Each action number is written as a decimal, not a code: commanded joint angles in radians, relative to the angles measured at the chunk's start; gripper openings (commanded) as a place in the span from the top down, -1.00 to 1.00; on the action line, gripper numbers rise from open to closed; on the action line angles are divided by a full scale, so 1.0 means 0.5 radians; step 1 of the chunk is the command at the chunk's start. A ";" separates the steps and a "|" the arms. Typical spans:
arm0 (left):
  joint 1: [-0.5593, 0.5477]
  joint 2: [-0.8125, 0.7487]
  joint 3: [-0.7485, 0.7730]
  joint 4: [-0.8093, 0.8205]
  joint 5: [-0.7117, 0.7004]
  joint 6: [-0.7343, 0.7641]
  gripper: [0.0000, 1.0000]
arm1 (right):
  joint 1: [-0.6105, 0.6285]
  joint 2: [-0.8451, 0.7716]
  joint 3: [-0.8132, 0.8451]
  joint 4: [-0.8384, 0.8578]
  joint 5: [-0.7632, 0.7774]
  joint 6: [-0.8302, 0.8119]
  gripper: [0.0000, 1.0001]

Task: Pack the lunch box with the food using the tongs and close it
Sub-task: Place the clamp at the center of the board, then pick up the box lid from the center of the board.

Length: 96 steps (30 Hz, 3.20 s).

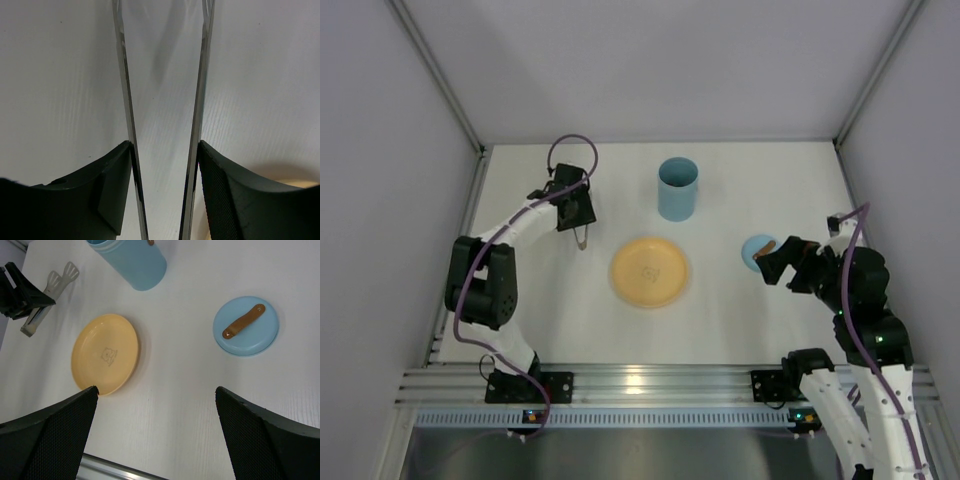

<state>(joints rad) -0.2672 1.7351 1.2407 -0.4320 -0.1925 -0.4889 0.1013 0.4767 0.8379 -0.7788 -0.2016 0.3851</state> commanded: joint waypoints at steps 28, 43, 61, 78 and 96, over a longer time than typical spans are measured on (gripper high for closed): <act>-0.002 0.016 0.353 -0.397 0.053 -0.044 -0.93 | -0.028 0.467 0.104 0.115 0.210 -0.052 -0.99; -0.472 -1.442 -0.251 -0.501 0.350 0.183 -0.97 | -0.025 1.733 0.545 0.389 0.682 0.245 -0.53; -0.475 -1.482 -0.564 -0.329 0.278 0.226 -0.97 | 0.107 2.161 0.555 0.382 0.931 0.576 -0.01; -0.475 -1.553 -0.601 -0.336 0.274 0.226 -0.97 | 0.110 2.154 0.352 0.490 0.900 0.718 0.13; -0.475 -1.559 -0.607 -0.336 0.278 0.232 -0.97 | 0.123 2.246 0.312 0.530 0.913 0.736 0.24</act>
<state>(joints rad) -0.5049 0.9771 0.9401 -0.6384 -0.0456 -0.3897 0.1471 1.5879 0.9947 -0.5682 0.2348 0.7380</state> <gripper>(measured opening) 0.985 0.387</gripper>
